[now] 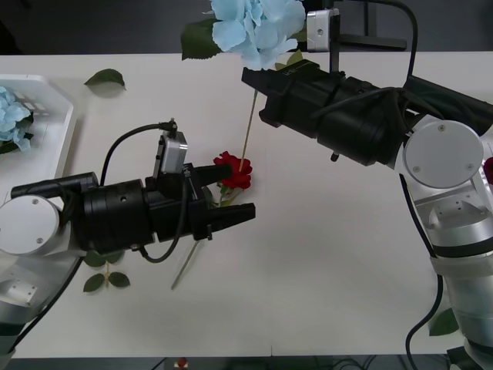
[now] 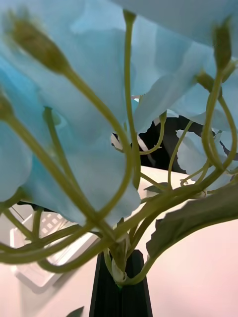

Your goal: Place the red flowers into the right box and the blue flowers into the left box. If a person shows an open palm, hand one flower to the person first, then continue sorting.

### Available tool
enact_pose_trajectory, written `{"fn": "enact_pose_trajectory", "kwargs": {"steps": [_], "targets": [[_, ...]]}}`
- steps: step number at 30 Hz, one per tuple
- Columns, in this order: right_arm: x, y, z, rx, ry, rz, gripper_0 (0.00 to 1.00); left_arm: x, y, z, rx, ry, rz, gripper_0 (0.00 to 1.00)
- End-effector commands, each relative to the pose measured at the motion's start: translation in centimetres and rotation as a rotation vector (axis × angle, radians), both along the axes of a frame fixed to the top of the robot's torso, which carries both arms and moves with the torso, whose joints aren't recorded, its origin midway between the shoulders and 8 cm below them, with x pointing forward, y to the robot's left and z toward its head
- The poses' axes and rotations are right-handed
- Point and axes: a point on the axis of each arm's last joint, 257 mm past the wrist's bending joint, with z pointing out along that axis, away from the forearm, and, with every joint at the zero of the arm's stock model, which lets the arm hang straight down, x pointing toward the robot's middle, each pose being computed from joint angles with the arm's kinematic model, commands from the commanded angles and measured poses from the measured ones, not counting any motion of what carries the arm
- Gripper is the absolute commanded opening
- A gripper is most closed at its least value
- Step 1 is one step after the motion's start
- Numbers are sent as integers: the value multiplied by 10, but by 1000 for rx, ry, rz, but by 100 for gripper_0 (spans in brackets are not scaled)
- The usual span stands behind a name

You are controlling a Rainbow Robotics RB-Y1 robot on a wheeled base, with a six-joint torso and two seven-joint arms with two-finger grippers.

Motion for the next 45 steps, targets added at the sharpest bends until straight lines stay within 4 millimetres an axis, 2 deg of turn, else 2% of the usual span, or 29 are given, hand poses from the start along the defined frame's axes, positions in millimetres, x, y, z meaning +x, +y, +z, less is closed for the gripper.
{"fn": "enact_pose_trajectory", "kwargs": {"steps": [1,7,12,15,19,23,26,31,34,37,45], "targets": [[-13,16,25,4,-81,35,0,12,-20,30,-17,-114,21,100],[-14,21,20,1,-69,44,0,31,-31,43,-4,-191,75,100],[-14,22,20,5,-66,47,0,52,-21,46,0,-198,121,100],[-16,22,20,14,-59,53,0,55,-18,42,8,-191,126,100],[-16,22,21,15,-58,54,0,53,-9,30,8,-156,136,100],[-15,22,21,18,-58,52,0,38,13,10,22,-107,137,100],[-16,23,21,21,-56,53,0,28,36,5,54,-112,150,100],[-15,22,21,21,-56,52,0,19,62,17,50,-109,128,100],[-15,22,21,21,-56,51,0,27,76,31,54,-141,142,100],[-15,21,22,21,-57,50,0,40,75,43,45,-159,147,100],[-15,22,21,20,-56,51,0,68,60,52,41,-184,143,100]]}}
